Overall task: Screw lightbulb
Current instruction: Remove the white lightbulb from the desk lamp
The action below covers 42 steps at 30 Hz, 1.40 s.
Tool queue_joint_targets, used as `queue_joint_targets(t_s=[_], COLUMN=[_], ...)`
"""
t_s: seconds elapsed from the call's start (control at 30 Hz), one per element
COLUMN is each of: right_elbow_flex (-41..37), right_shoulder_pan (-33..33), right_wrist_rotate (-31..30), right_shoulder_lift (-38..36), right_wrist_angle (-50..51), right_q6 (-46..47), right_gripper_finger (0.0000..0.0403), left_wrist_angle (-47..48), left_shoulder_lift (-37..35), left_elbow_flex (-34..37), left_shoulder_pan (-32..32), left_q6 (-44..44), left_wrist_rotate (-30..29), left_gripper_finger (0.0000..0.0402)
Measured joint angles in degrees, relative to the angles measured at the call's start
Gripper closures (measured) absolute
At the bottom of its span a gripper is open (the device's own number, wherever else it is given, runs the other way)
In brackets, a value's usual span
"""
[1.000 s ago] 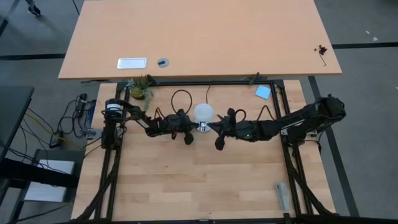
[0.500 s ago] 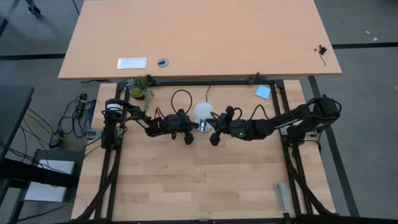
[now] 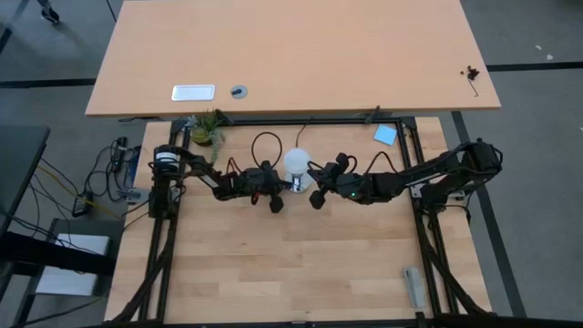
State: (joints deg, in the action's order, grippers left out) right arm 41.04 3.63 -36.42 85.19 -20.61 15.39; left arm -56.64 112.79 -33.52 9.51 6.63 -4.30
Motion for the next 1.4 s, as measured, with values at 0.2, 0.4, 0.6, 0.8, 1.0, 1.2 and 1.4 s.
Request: queue_joint_targets(t_s=[0.2,0.4,0.6,0.8,1.0,1.2,1.4], right_elbow_flex=[0.0,0.0,0.0,0.0,0.0,0.0,0.0], right_shoulder_pan=[0.3,1.5,2.3,3.5,4.3,4.1,3.6], right_wrist_rotate=[0.1,0.3,2.2,10.1,11.9,14.0,15.3], right_shoulder_lift=[-3.4,-7.4,-8.7,-7.3,-5.5,-3.9,-2.7], right_wrist_angle=[5.3,8.3,8.7,5.8,2.4,-1.6,-2.6], right_q6=[0.1,-0.1,-0.1,0.0,-0.5,-0.6,-0.5], right_gripper_finger=[0.0394,0.0394,0.0394,0.0394,0.0394,0.0394,0.0394], left_wrist_angle=[5.3,12.6,18.2,24.0,19.0,15.7,15.8], left_shoulder_lift=[-3.7,-10.0,-16.5,-24.7,-32.0,-30.5,-26.8], left_elbow_flex=[0.3,0.4,0.3,2.2,8.3,6.0,0.4], left_shoulder_pan=[-0.8,-2.5,-4.0,-3.6,0.7,7.2,13.4], left_q6=[1.1,1.1,-0.2,-0.6,-0.1,-3.8,-5.4], left_wrist_rotate=[2.3,2.5,1.7,-2.9,-3.5,-1.5,8.4], left_gripper_finger=[0.0401,0.0401,0.0401,0.0401,0.0401,0.0401,0.0401])
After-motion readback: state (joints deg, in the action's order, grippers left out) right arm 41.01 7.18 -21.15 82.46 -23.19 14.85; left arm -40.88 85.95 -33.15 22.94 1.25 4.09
